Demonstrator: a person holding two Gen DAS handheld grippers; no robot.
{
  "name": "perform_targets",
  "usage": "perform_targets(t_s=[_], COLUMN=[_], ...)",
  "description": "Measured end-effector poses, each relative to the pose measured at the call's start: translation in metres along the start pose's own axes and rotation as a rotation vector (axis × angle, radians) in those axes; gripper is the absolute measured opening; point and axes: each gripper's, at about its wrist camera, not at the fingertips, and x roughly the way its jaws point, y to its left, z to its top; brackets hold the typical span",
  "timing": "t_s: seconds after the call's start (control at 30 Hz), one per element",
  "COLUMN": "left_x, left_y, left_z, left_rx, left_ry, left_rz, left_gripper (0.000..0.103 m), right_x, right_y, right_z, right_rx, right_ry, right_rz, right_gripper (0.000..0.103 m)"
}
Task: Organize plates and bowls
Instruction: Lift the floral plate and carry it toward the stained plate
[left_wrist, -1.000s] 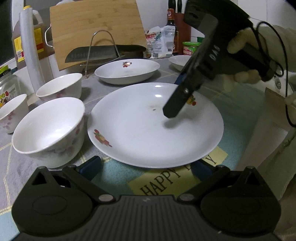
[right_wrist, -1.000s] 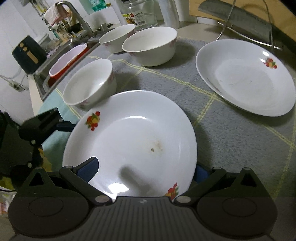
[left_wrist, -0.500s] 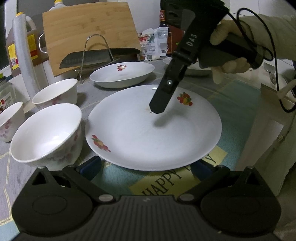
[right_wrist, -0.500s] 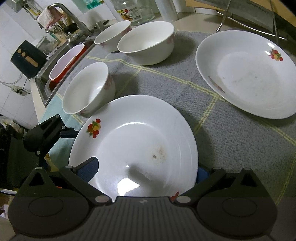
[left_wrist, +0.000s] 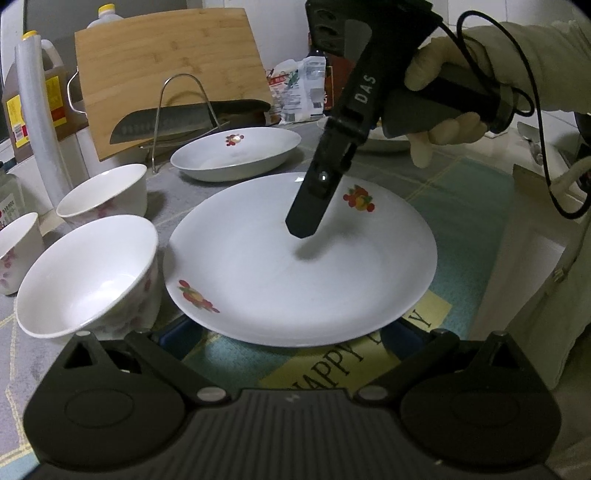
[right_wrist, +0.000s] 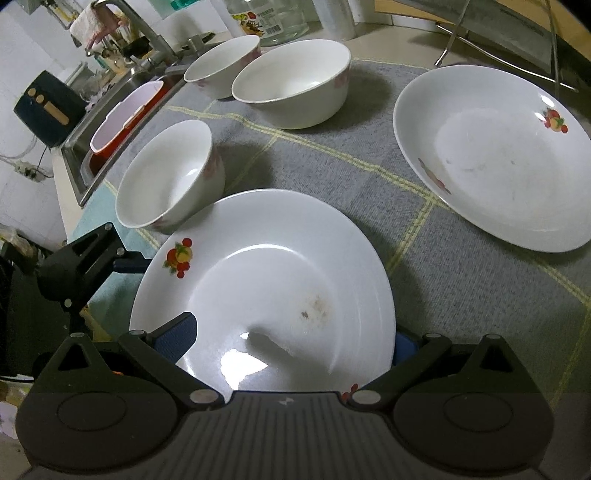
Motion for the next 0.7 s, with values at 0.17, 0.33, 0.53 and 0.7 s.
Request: perform_targets(t_s=[0.17, 0.33, 0.53, 0.7], left_x=[0.001, 0.000, 0.000, 0.001], left_y=[0.001, 0.001, 0.000, -0.003], left_z=[0.002, 0.004, 0.006, 0.012], left_rx=[-0.006, -0.018, -0.017, -0.016], left_ry=[0.009, 0.012, 0.014, 0.018], left_rz=[-0.009, -0.014, -0.011, -0.006], left_gripper=[0.102, 0.102, 0.102, 0.102], right_x=[0.000, 0.000, -0.004, -0.010], right_y=[0.003, 0.005, 0.005, 0.005], right_z=[0.001, 0.001, 0.001, -0.001], right_rx=[-0.009, -0.023, -0.032, -0.043], right_ry=[0.003, 0.006, -0.005, -0.016], right_rz=[-0.013, -0.018, -0.015, -0.014], right_gripper=[0.103, 0.103, 0.103, 0.103])
